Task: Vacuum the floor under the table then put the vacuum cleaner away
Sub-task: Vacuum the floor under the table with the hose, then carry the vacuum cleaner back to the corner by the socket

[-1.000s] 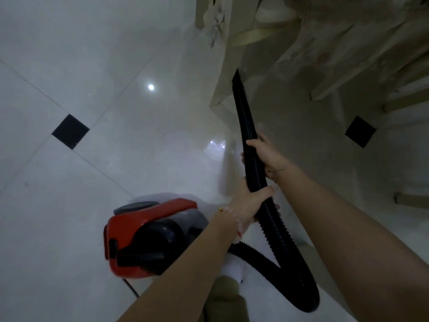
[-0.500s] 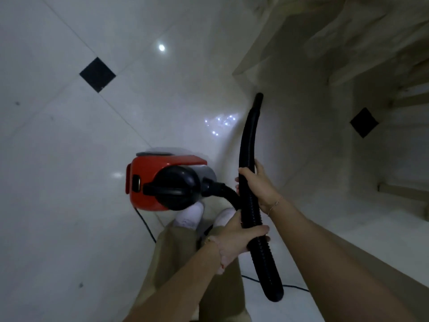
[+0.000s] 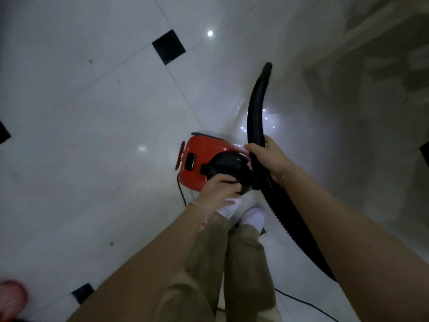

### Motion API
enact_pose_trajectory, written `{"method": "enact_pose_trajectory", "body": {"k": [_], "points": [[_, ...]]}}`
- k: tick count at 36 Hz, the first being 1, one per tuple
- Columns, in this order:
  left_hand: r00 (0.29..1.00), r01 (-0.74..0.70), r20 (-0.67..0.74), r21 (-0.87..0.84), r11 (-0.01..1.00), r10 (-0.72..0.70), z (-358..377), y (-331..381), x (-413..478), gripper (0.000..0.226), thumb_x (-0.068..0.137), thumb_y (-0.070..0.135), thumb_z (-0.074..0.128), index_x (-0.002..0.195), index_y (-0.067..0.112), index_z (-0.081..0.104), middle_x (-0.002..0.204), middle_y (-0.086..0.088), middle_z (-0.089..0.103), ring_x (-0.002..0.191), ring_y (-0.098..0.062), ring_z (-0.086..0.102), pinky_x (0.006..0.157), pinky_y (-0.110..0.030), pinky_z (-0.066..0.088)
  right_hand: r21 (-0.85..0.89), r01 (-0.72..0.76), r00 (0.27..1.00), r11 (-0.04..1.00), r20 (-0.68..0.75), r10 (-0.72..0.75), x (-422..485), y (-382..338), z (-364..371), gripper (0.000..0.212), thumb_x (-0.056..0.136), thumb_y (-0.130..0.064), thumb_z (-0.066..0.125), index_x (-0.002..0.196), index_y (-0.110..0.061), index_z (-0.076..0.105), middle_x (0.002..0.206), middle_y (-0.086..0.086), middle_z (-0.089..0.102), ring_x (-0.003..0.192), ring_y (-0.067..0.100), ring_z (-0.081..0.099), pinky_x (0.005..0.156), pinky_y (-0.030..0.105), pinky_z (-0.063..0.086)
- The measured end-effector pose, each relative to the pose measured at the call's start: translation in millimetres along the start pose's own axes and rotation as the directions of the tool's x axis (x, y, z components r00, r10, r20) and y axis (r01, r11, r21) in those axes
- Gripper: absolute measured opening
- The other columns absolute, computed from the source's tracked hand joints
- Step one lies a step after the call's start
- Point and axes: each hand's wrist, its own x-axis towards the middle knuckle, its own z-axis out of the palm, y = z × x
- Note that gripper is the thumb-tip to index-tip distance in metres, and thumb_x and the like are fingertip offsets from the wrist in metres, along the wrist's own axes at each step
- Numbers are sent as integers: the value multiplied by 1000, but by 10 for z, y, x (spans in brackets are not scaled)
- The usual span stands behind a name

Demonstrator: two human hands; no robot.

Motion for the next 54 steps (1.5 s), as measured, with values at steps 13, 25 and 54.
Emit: {"method": "enact_pose_trajectory", "body": {"k": [13, 25, 54], "points": [[960, -65, -149, 704, 708, 237, -1148, -387, 685, 108, 57, 55, 76, 147, 22, 25, 147, -1, 35, 133, -20, 36, 111, -43, 35, -124, -48, 997, 991, 57, 56, 140, 429, -93, 36, 93, -13, 58, 127, -13, 46, 73, 11, 56, 46, 19, 53, 42, 26, 48], [969, -44, -95, 842, 538, 228, -1036, -526, 1096, 134, 60, 54, 80, 149, 21, -15, 158, -1, -17, 147, -29, 2, 117, -51, 21, -88, -28, 997, 996, 63, 34, 158, 548, -291, 38, 92, -15, 60, 128, -17, 47, 69, 6, 59, 51, 20, 55, 48, 28, 50], [970, -106, 140, 980, -168, 201, -242, 18, 409, 54, 81, 61, 54, 112, 17, 54, 110, -6, 62, 98, -24, 57, 77, -33, 39, 188, -64, 997, 980, 56, 55, -971, 8, -723, 16, 94, -20, 57, 107, -11, 53, 72, 5, 54, 49, 14, 51, 46, 22, 49]]}}
